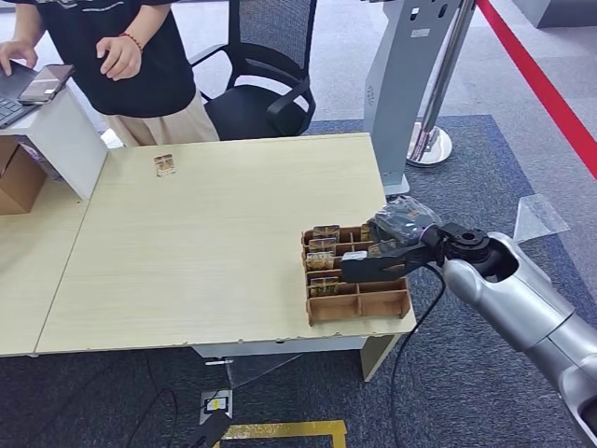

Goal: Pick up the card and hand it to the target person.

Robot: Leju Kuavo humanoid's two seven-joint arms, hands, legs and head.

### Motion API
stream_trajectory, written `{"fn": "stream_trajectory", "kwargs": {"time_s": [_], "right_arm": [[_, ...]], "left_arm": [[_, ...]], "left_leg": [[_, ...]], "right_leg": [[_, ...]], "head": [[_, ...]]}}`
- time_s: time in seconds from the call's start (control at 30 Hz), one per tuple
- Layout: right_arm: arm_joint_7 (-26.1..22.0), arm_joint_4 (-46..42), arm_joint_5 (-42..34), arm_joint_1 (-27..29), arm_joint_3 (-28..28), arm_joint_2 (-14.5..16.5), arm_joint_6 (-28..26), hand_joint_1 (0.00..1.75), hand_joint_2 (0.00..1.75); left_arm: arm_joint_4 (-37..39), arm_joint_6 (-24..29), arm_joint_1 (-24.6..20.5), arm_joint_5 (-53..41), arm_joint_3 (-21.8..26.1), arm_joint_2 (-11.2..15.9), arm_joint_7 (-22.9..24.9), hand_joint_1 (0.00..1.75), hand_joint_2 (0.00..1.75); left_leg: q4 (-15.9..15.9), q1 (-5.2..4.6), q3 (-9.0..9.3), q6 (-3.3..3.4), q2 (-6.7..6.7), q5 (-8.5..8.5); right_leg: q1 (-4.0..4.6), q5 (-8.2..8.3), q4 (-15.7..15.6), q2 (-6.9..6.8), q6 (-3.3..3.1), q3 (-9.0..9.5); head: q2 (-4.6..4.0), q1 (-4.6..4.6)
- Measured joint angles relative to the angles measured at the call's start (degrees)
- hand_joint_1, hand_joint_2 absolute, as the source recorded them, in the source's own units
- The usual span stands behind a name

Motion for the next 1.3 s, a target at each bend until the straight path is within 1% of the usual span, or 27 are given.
{"fn": "stream_trajectory", "kwargs": {"time_s": [0.23, 0.33, 0.43, 0.57, 0.7, 0.8, 0.87, 0.97, 1.03, 1.1, 1.2, 1.3], "right_arm": [[-0.50, 0.02, -3.19, -3.42, 2.22, -0.35, 2.76, 1.75, 1.75], [-1.31, -0.04, -6.99, -5.39, 3.22, -0.72, 5.39, 1.75, 1.75], [-0.83, -0.26, -12.04, -7.95, 4.29, -1.21, 8.50, 1.75, 1.75], [2.40, -0.91, -21.74, -12.59, 6.06, -2.17, 12.16, 1.75, 1.75], [8.51, -1.46, -36.16, -18.48, 8.53, -3.37, 14.92, 1.75, 1.75], [13.10, -1.79, -46.89, -23.69, 11.02, -4.37, 15.83, 1.75, 1.75], [14.64, -2.02, -51.20, -27.06, 12.58, -4.87, 15.65, 1.75, 1.75], [15.31, -2.19, -54.21, -31.33, 14.59, -5.18, 14.17, 1.75, 1.75], [14.93, -2.33, -54.50, -33.60, 15.68, -5.22, 12.43, 1.75, 1.75], [13.65, -2.42, -53.84, -35.54, 16.67, -5.22, 9.46, 1.75, 1.75], [10.13, -2.37, -51.10, -37.39, 17.73, -5.23, 2.08, 1.75, 1.75], [5.27, -1.43, -47.11, -36.82, 17.38, -5.23, -9.02, 1.75, 1.75]], "left_arm": [[0.00, -0.03, 0.00, -0.10, -0.07, 0.17, 0.00, 0.00, 1.75], [0.00, -0.08, -0.05, -0.30, -0.10, 0.22, 0.00, 0.00, 1.75], [0.00, -0.09, -0.18, -0.31, -0.13, 0.26, -0.01, 0.00, 1.75], [0.00, -0.06, -0.34, -0.13, -0.13, 0.37, -0.15, 0.00, 1.75], [0.00, 0.02, -0.33, 0.37, -0.14, 0.55, -0.22, 0.00, 1.75], [0.00, 0.03, -0.31, 0.76, -0.15, 0.78, -0.22, 0.00, 1.75], [0.00, 0.05, -0.27, 0.91, -0.16, 0.92, -0.25, 0.00, 1.75], [0.00, 0.18, -0.21, 1.25, -0.17, 1.08, -0.45, 0.00, 1.75], [0.00, 0.37, -0.18, 1.56, -0.17, 1.16, -0.65, 0.00, 1.75], [0.01, 0.56, -0.14, 1.82, -0.17, 1.24, -0.85, 0.00, 1.75], [0.02, 0.71, -0.08, 1.98, -0.18, 1.28, -1.00, 0.00, 1.75], [0.02, 0.74, -0.07, 1.99, -0.22, 1.21, -1.01, 0.00, 1.75]], "left_leg": [[0.01, 0.00, 0.00, 0.00, 0.00, 0.00], [0.01, 0.00, 0.01, 0.00, 0.00, 0.00], [0.02, 0.00, 0.00, 0.00, 0.00, 0.00], [0.02, 0.00, 0.00, 0.00, 0.00, 0.00], [0.02, -0.01, -0.01, 0.00, 0.00, 0.00], [0.02, -0.01, -0.02, 0.00, 0.00, 0.00], [0.02, -0.01, -0.03, 0.00, 0.00, 0.00], [0.01, -0.01, -0.03, 0.00, 0.00, 0.00], [0.01, -0.01, -0.04, 0.00, 0.00, 0.00], [0.01, -0.01, -0.04, 0.00, 0.00, 0.00], [0.01, 0.00, -0.04, 0.00, 0.00, 0.00], [0.01, 0.00, -0.04, 0.00, -0.01, 0.00]], "right_leg": [[0.00, 0.00, 0.00, 0.00, 0.00, 0.00], [-0.01, 0.00, 0.00, 0.01, 0.00, 0.00], [-0.01, 0.00, 0.01, 0.00, 0.00, -0.01], [-0.01, 0.00, 0.01, 0.01, 0.00, -0.03], [-0.01, 0.00, 0.02, 0.00, 0.00, -0.04], [-0.01, 0.00, 0.02, 0.01, 0.00, -0.06], [-0.01, 0.00, 0.02, 0.00, 0.00, -0.07], [-0.01, 0.00, 0.03, 0.01, 0.00, -0.07], [0.00, 0.00, 0.03, 0.00, 0.00, -0.07], [0.00, 0.00, 0.03, 0.00, 0.00, -0.08], [0.00, 0.00, 0.02, 0.00, 0.00, -0.08], [0.01, 0.00, 0.02, 0.00, 0.00, -0.06]], "head": [[0.00, 0.01], [0.00, 0.01], [0.00, 0.01], [0.00, 0.01], [0.00, 0.01], [0.00, 0.01], [0.00, 0.01], [0.00, 0.00], [0.00, 0.00], [0.00, 0.01], [0.00, 0.01], [0.00, 0.01]]}}
